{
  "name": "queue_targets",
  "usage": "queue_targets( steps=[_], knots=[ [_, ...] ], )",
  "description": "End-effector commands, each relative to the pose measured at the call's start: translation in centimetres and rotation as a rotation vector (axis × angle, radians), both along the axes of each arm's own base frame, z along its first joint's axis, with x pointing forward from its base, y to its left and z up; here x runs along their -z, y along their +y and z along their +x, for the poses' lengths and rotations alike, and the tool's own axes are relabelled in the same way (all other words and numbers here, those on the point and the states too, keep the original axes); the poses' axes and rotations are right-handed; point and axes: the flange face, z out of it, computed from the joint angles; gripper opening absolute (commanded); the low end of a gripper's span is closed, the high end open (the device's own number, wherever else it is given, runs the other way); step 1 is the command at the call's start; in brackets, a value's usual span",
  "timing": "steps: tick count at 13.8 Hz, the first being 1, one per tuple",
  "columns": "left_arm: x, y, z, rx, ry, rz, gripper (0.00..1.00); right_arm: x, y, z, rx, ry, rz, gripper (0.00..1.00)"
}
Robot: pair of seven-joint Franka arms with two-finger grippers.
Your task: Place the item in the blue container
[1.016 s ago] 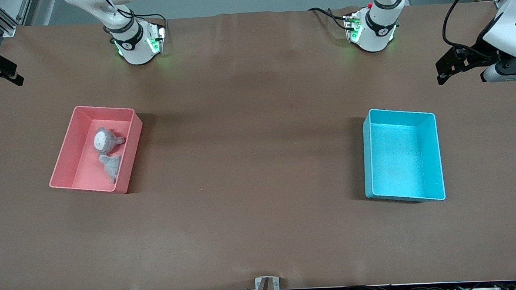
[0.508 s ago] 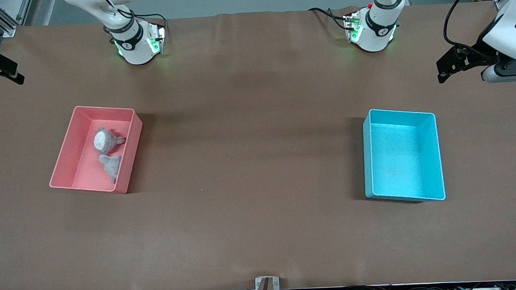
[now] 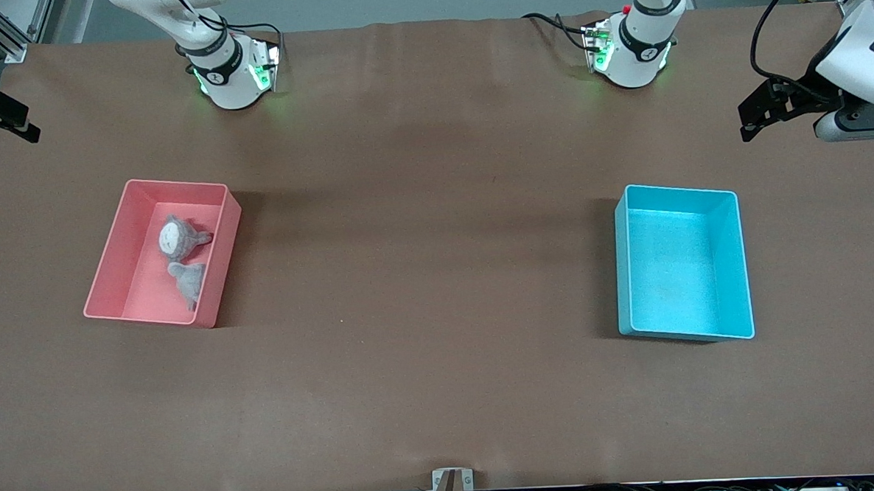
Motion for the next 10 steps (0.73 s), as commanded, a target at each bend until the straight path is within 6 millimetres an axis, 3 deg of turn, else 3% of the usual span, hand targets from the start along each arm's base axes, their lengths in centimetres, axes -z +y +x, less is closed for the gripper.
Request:
queue_targets(
  steps=[1, 4, 5, 6, 8, 10],
  knots=[
    [-0.1, 0.3, -0.2, 0.015, 0.002, 0.014, 1.00, 4.4, -0.7, 3.3, 0.012, 0.071, -0.019, 1.00],
    [-0.1, 0.3, -0.2, 0.014, 0.002, 0.014, 1.00, 12.6, -4.1, 8.0, 0.054, 0.151, -0.005, 1.00],
    [0.0, 0.3, -0.2, 0.014, 0.005, 0.015, 1.00, 13.6, -4.1, 8.7, 0.045, 0.146, -0.007, 1.00],
    [0.0, 0.3, -0.2, 0.014, 0.004, 0.015, 1.00, 15.7, -4.6, 8.7, 0.054, 0.153, -0.003, 1.00],
    [0.0, 0.3, -0.2, 0.018, 0.004, 0.016, 1.00, 22.1, -5.4, 7.6, 0.071, 0.163, 0.007, 1.00],
    [0.0, 0.3, -0.2, 0.018, 0.004, 0.015, 1.00, 27.1, -5.3, 4.8, 0.080, 0.119, 0.014, 1.00]
  ],
)
